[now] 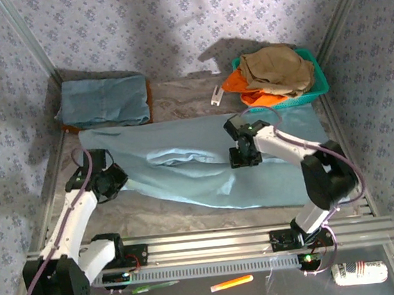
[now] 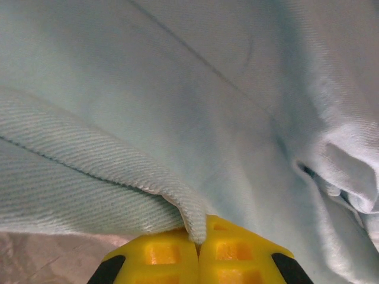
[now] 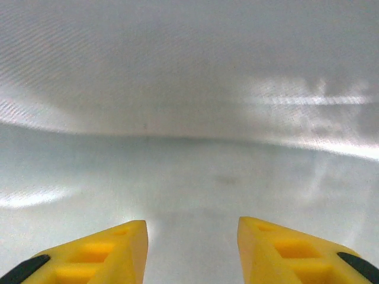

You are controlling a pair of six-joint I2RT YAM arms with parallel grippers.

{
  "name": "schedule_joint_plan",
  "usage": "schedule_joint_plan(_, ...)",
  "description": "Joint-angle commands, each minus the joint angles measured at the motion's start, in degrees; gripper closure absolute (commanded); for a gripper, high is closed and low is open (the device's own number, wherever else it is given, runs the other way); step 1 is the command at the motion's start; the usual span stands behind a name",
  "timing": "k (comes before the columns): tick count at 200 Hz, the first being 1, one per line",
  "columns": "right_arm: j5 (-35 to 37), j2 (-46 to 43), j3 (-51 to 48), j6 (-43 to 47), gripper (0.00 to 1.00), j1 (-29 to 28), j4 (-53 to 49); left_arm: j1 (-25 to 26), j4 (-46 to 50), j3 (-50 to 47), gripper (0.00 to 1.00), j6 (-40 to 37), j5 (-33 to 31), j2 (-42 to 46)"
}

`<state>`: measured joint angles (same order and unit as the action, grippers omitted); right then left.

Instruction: Fold and stack the trousers

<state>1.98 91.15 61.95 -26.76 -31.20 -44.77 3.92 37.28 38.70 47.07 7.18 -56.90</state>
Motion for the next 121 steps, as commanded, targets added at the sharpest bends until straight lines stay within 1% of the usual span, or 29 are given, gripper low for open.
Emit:
schedule_joint_plan(1,1.18,-7.23,-3.01,-1.81,0.49,-3.83,-5.73,0.65,-4.68,3.33,1.0,-1.68,1.08,-2.77)
schedule_joint_plan(18,0.69,-11.13,-5.22,-2.38,0.46,-8.38,-7.19,0.91,-6.37,4.25,1.0,-1.56,0.91,-5.6)
schedule_joint_plan(35,0.96,-13.31,-7.09,-2.72,0.43,-15.35,-7.17,1.16,-8.26,5.13,1.0,-1.28,1.07,-8.33)
schedule_joint_plan(56,2.36,-12.51,-7.6,-2.61,0.4,-24.46,-6.51,1.3,-9.72,6.65,1.0,-1.31,1.17,-11.49)
schedule_joint_plan(76,4.79,-10.15,-7.17,-1.57,0.39,-31.2,-4.72,1.34,-9.98,8.85,1.0,-1.83,0.82,-14.19)
schedule_joint_plan(94,6.12,-6.66,-6.01,-0.48,0.38,-33.93,-3.88,1.28,-9.65,10.56,1.0,-2.18,1.32,-15.64)
schedule_joint_plan(121,10.74,-1.6,-4.26,-0.13,0.39,-33.84,-5.39,1.3,-8.25,11.41,1.0,-3.07,1.1,-14.81)
